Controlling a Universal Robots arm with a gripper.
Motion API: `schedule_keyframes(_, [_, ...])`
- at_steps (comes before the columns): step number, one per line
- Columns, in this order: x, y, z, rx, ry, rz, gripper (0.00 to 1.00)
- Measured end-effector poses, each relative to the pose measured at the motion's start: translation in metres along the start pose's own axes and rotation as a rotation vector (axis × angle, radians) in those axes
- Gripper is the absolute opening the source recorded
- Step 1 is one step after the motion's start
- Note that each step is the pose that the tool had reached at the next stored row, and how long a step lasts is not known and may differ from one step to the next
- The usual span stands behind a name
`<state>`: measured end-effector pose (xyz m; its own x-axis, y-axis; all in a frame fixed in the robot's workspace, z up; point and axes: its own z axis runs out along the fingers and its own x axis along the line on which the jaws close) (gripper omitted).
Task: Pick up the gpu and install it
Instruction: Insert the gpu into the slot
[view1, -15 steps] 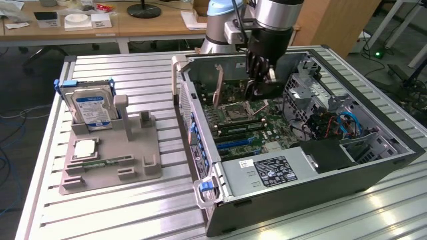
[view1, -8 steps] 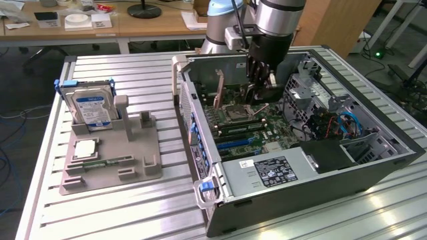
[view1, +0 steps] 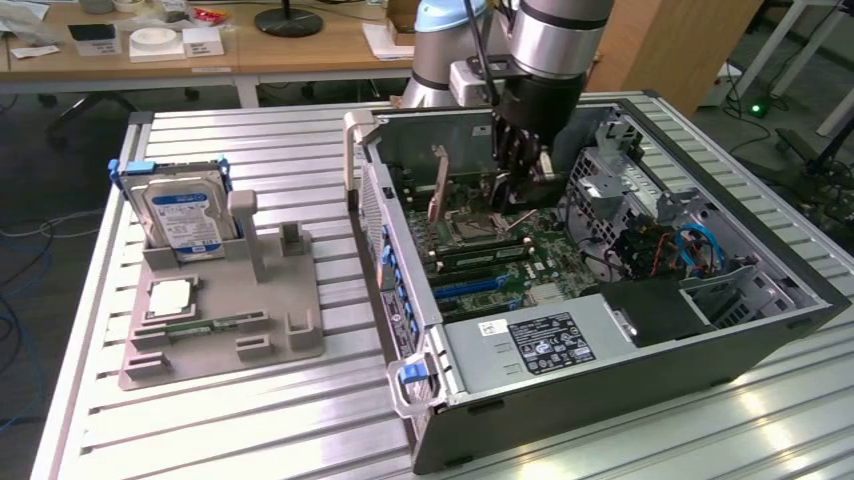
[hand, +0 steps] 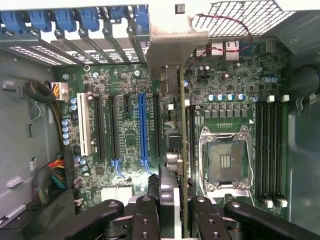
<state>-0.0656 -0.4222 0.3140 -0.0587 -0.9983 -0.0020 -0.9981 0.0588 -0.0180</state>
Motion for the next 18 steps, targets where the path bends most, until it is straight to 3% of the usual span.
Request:
schedule_keyframes(5, [0.000, 0.0009, 0.0074, -0.0003, 0.0002, 0.000, 0.29])
schedule_keyframes(13, [0.002, 0.0010, 0.0112, -0.0022, 0.0000, 0.000, 0.29])
schedule_keyframes(14, [0.003, 0.0011, 0.0122, -0.0001, -0.0001, 0.000, 0.29])
schedule_keyframes(18, [0.003, 0.0020, 0.0147, 0.0253, -0.0014, 0.000, 0.29])
